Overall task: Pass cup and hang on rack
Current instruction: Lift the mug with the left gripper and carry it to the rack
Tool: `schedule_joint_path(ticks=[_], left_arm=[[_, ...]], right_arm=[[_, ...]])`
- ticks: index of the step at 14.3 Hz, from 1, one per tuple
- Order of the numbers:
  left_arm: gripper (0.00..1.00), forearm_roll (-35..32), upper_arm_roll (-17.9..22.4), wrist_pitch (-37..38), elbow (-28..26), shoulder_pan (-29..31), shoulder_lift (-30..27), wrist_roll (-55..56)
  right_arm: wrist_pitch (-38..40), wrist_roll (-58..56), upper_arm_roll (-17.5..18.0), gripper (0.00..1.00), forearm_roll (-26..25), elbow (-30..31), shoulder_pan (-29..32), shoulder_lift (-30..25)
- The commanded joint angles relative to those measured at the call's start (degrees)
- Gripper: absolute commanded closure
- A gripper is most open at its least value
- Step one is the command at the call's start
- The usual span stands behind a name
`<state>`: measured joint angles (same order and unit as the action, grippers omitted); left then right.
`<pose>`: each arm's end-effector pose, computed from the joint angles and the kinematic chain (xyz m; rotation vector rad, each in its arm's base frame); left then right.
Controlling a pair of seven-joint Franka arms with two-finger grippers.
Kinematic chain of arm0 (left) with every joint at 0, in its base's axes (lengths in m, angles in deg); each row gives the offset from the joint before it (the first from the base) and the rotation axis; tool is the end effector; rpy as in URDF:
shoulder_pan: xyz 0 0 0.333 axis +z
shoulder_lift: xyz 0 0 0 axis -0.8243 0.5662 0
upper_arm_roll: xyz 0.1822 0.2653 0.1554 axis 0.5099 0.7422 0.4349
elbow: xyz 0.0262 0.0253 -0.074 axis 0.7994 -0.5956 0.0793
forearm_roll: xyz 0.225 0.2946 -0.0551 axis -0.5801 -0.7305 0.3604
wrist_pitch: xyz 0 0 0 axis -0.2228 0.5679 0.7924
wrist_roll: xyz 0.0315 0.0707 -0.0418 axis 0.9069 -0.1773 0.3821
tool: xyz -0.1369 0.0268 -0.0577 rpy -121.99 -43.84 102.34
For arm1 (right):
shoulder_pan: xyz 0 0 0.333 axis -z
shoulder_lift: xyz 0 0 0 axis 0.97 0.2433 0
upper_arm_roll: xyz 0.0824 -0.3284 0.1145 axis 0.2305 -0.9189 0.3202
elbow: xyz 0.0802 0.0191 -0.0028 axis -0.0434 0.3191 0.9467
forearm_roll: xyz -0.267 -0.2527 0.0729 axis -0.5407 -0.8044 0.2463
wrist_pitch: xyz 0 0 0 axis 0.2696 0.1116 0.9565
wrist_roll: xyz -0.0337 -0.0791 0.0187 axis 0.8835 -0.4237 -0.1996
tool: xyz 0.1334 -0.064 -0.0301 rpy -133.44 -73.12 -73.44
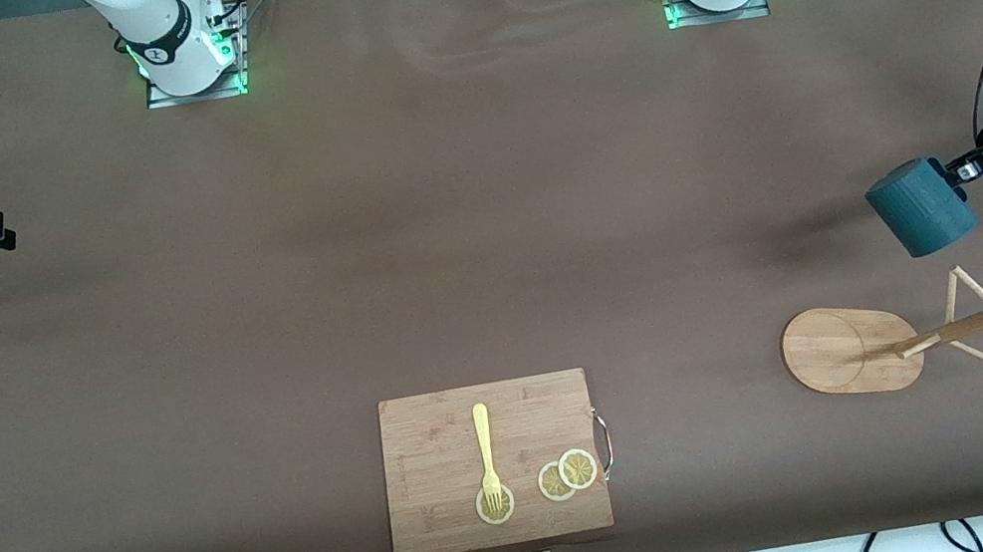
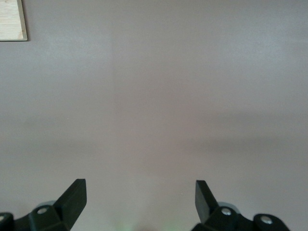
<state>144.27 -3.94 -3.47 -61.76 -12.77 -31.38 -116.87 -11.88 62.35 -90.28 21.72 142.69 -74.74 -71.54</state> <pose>0.5614 0.1925 0.3106 1.3631 0.4205 0.1122 0.5265 -0.0321 0.5738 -3.1322 0.0226 0.1424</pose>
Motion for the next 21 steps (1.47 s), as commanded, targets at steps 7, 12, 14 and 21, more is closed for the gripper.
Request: schedule_joint_path(ticks=[7, 12, 14, 21], left_arm=[[1.0, 4.5, -0.1, 0.6, 13.3, -1.5, 9.3, 8.0], [1.0, 4.5, -0.3, 0.6, 18.6, -1.6, 13.7, 8.8], [1.0, 4.5, -0.3, 0.6, 19.3, -1.6, 14.9, 8.8], [1.0, 4.5, -0.3, 0.8, 20.9, -1.5, 19.2, 8.7]], right_arm=[[0.9, 0.6, 0.1, 0.0, -0.1, -1.0, -0.1, 0.0], [0.9, 0.6, 0.1, 0.0, -0.1, -1.0, -0.1, 0.0], [0.9, 0.6, 0.1, 0.0, -0.1, -1.0, -0.2, 0.0], [1.0, 0.6, 0.1, 0.0, -0.1, -0.9, -0.2, 0.0]])
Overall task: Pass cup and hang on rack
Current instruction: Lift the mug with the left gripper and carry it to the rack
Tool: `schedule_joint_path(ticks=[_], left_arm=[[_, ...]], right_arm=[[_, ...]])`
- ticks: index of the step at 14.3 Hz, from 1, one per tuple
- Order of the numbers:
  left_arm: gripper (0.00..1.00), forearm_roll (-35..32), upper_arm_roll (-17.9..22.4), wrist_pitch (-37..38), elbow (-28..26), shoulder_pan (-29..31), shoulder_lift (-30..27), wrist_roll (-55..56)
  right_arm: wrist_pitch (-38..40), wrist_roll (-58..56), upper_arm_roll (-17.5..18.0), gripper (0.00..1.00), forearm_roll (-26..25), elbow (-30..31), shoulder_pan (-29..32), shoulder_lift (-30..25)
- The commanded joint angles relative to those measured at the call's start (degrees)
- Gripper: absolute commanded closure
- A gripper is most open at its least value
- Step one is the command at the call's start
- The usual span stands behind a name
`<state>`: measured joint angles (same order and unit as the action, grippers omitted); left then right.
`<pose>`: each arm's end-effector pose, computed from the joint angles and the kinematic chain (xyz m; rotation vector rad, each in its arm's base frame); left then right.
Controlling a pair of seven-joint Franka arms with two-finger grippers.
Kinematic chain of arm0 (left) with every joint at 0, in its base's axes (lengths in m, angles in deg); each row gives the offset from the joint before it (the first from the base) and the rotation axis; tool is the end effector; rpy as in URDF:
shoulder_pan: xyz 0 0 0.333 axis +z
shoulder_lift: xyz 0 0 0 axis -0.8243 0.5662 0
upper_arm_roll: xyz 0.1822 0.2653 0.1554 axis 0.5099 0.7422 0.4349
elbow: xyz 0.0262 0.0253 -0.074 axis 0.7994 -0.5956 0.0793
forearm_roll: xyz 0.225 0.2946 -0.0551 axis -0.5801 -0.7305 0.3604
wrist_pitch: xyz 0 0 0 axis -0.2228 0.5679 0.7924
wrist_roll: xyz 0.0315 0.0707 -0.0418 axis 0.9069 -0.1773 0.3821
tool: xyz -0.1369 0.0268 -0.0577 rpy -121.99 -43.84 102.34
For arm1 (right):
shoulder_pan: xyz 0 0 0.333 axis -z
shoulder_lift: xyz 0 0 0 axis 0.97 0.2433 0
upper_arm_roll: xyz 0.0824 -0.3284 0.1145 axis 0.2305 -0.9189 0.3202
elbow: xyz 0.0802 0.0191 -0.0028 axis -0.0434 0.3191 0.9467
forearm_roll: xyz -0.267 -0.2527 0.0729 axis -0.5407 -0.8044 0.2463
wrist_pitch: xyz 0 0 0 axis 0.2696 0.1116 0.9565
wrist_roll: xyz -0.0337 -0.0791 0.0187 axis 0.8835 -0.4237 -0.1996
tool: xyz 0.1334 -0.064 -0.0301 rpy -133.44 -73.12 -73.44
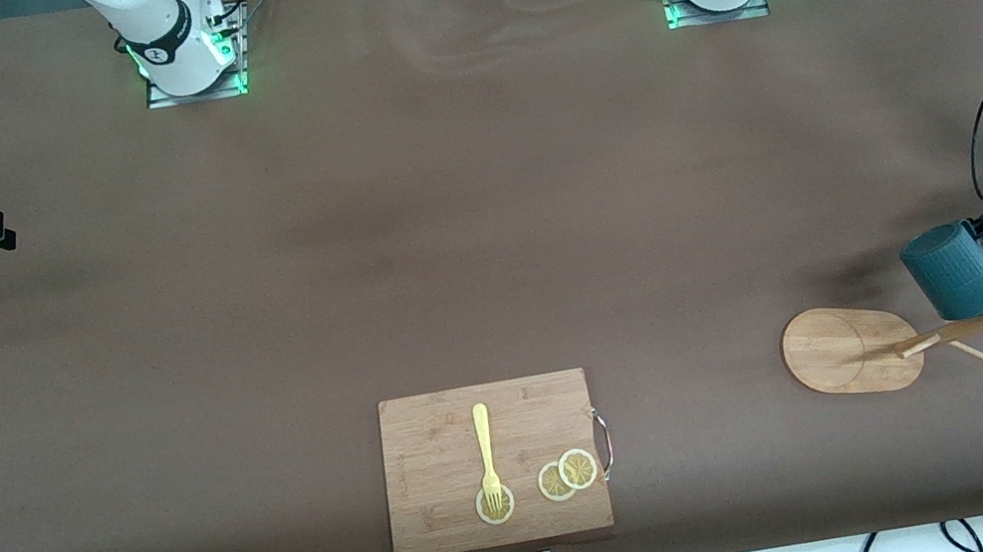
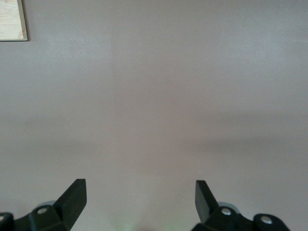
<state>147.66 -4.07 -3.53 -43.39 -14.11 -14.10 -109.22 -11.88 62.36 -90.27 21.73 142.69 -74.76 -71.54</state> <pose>0.6299 0.2320 0.2405 1.2632 0.4967 0.0698 0.5266 -0.0318 0.5738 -3.1321 0.0220 0.1424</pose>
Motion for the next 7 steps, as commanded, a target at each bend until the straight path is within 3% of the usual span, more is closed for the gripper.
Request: schedule_joint_path(ticks=[1, 2, 5, 7], left_arm=[[1.0, 1.1, -0.1, 0.7, 3.8, -0.2, 2.4, 1.2], [1.0, 1.0, -0.1, 0.7, 4.6, -0.2, 3.0, 1.2], [0.82, 1.1, -0.1, 0.8, 4.8, -0.1, 3.6, 1.1], [0.81, 1.1, -0.2, 0.7, 4.8, -0.1, 3.8, 1.2]], right_arm=[[1.0, 0.6, 0.1, 0.0, -0.1, -1.0, -0.2, 0.0], [1.0, 0.6, 0.1, 0.0, -0.1, -0.9, -0.1, 0.0], [1.0, 0.6, 0.1, 0.0, -0.1, -0.9, -0.2, 0.0], [1.0, 0.6, 0.1, 0.0, 0.0, -1.0, -0.1, 0.0]])
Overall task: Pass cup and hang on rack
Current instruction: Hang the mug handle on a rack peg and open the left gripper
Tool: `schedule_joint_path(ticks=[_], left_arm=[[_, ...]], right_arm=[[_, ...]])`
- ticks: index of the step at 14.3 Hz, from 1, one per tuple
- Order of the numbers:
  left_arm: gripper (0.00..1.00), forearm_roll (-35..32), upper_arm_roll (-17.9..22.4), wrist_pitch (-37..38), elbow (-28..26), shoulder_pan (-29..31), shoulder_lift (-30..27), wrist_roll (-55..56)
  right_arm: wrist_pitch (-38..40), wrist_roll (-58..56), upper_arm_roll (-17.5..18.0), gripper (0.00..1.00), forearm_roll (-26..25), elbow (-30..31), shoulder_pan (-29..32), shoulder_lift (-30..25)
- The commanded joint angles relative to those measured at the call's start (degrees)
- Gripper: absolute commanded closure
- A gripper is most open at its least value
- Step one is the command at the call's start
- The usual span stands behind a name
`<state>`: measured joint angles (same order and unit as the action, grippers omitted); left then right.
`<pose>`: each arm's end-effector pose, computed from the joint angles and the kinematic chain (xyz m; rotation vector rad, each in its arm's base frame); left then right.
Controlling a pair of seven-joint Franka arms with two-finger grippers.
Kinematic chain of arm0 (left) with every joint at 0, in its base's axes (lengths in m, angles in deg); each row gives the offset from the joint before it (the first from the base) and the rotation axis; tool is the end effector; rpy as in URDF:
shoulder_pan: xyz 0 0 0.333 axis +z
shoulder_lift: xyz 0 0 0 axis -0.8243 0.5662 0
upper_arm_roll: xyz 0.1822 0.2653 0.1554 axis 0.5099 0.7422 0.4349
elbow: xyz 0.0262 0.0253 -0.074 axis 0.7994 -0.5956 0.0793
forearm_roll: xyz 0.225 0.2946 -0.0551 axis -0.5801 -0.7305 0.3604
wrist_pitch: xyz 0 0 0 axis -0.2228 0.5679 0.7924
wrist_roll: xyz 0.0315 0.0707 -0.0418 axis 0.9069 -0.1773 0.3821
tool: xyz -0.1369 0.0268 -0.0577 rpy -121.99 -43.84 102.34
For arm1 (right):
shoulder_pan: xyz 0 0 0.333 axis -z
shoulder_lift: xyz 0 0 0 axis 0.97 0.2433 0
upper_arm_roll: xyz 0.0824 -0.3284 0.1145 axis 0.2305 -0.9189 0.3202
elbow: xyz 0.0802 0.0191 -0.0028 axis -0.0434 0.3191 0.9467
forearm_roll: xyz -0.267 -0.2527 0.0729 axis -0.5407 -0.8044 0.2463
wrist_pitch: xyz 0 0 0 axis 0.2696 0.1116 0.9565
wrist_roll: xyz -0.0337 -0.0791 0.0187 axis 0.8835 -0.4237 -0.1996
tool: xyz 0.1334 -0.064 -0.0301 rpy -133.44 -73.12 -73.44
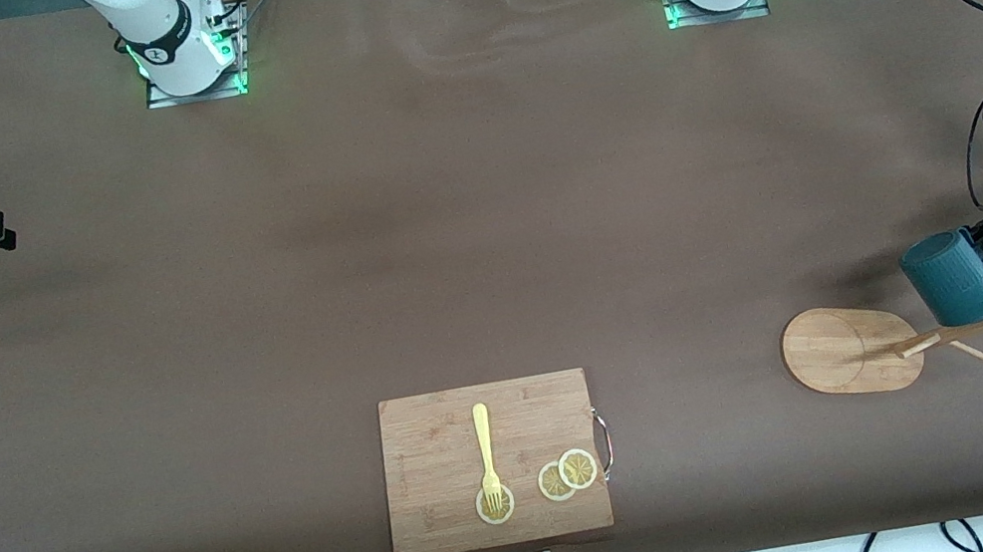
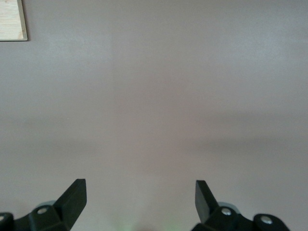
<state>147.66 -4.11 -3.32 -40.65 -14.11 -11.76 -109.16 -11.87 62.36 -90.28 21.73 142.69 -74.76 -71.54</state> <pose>0.6366 0.2380 0.2307 1.2593 0.4908 0.0772 0.5265 -0.0319 0.5738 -3.1320 0.0223 0.1426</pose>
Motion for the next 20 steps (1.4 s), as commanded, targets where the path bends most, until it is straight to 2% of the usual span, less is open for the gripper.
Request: schedule_joint_path(ticks=[1, 2, 3, 4, 5, 8, 11, 14, 20], left_arm=[[0.8, 1.1, -0.2, 0.5, 2.0, -0.1, 1.5, 1.2], [0.74, 1.1, -0.2, 0.6, 2.1, -0.1, 1.6, 0.9], [0.52, 1.1, -0.2, 0.6, 2.1, -0.1, 1.9, 0.4], [0.17, 1.0, -0.2, 0.7, 2.1, 0.0, 2.0, -0.1], [0.0, 1.0, -0.1, 0.7, 2.1, 0.3, 1.9, -0.8], [0.0, -0.3, 0.3, 0.6, 3.9, 1.5, 1.9, -2.5], [0.0, -4.9, 0.4, 0.5, 4.2, 3.5, 1.5, -2.6], [0.0, -13.4, 0.4, 0.1, 5.1, 6.3, -0.9, -4.1], [0.0, -34.2, 0.0, 0.4, 8.0, 11.2, -11.4, -4.0]], right_arm=[[1.0, 0.6, 0.1, 0.0, -0.1, -1.0, -0.2, 0.0], [1.0, 0.6, 0.1, 0.0, -0.1, -1.0, -0.2, 0.0], [0.9, 0.6, 0.1, 0.0, -0.1, -1.0, -0.2, 0.0], [0.9, 0.6, 0.1, 0.0, -0.1, -1.0, -0.2, 0.0], [0.9, 0.6, 0.1, 0.0, -0.1, -1.0, -0.2, 0.0], [1.0, 0.6, 0.1, 0.0, 0.0, -1.0, -0.3, 0.0], [1.0, 0.6, 0.1, 0.0, 0.0, -1.0, -0.2, 0.0], [1.0, 0.6, 0.1, 0.0, 0.0, -1.0, -0.2, 0.0], [0.9, 0.6, 0.1, 0.0, 0.0, -1.0, -0.3, 0.0]])
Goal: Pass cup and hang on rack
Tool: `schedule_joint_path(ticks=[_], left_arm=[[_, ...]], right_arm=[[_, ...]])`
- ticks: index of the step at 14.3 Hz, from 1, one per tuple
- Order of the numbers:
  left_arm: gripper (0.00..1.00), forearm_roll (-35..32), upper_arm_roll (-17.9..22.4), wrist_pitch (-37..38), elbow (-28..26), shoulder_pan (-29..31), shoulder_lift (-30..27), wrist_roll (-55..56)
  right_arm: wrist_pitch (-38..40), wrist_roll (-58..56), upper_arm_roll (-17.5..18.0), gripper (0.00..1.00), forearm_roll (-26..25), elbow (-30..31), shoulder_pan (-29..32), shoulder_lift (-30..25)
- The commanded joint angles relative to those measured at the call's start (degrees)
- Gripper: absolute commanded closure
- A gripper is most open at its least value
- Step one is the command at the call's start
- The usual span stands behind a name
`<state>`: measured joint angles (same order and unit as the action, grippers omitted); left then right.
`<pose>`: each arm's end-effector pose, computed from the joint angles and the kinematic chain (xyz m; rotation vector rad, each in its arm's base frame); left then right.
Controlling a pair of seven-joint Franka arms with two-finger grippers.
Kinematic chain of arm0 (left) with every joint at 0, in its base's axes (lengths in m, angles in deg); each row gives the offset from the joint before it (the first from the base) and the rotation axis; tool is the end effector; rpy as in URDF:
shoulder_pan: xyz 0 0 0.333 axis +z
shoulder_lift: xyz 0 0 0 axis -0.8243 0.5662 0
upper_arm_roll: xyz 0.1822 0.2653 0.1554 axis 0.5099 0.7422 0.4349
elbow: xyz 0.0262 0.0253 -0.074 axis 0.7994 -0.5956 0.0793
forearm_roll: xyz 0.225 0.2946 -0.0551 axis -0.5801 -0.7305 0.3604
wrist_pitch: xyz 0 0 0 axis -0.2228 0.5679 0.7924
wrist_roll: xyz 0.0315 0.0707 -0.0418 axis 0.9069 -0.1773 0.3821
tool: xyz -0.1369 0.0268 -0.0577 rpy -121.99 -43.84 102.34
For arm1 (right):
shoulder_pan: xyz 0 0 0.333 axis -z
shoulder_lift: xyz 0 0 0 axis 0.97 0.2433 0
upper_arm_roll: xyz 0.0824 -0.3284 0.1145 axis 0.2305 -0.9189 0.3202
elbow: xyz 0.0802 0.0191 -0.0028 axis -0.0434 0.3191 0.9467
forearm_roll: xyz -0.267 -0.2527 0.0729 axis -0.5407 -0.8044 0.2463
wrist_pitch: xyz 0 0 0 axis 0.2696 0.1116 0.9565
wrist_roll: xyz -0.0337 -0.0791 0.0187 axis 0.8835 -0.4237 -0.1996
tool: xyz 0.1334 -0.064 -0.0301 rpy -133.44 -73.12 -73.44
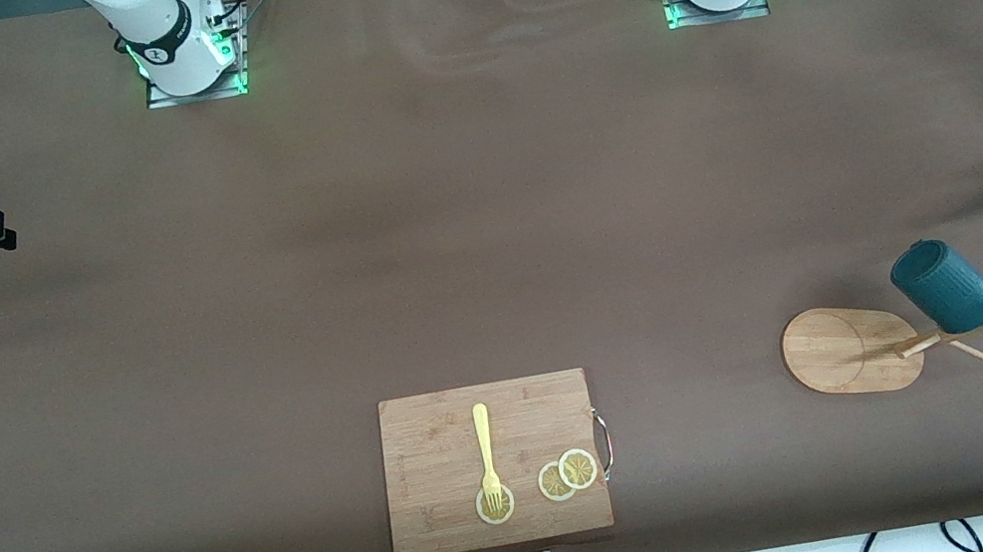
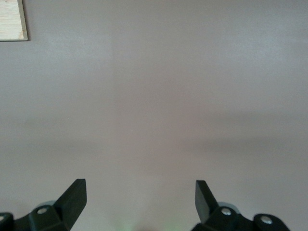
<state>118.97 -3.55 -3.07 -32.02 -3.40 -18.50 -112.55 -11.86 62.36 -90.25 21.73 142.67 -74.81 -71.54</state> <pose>0.5556 0.3717 0.2937 1.7821 0.3730 0.1118 0.5266 -0.0312 0.5740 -3.1321 0.0201 0.1424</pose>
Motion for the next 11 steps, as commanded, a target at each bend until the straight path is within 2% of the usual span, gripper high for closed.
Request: schedule_joint_path(ticks=[1, 3, 5, 8, 11], left_arm=[[0.0, -8.1, -0.5, 0.3, -0.7, 0.5, -7.2, -0.6], [0.0, -14.4, -0.5, 0.3, -0.9, 0.1, -12.9, -0.5], [0.0, -20.1, -0.5, 0.7, -1.7, -2.2, -20.9, -0.5], [0.0, -28.2, -0.5, 2.5, -4.8, -8.2, -33.7, 0.8], [0.0, -35.4, -0.4, 2.7, -6.7, -16.4, -42.3, 6.2]], right_arm=[[1.0, 0.6, 0.1, 0.0, 0.0, -0.9, -0.2, 0.0], [1.0, 0.6, 0.1, 0.0, 0.0, -0.9, -0.2, 0.0], [1.0, 0.6, 0.1, 0.0, 0.0, -0.9, -0.2, 0.0], [1.0, 0.6, 0.1, 0.0, 0.0, -0.9, -0.2, 0.0], [1.0, 0.6, 0.1, 0.0, 0.0, -0.9, -0.2, 0.0]])
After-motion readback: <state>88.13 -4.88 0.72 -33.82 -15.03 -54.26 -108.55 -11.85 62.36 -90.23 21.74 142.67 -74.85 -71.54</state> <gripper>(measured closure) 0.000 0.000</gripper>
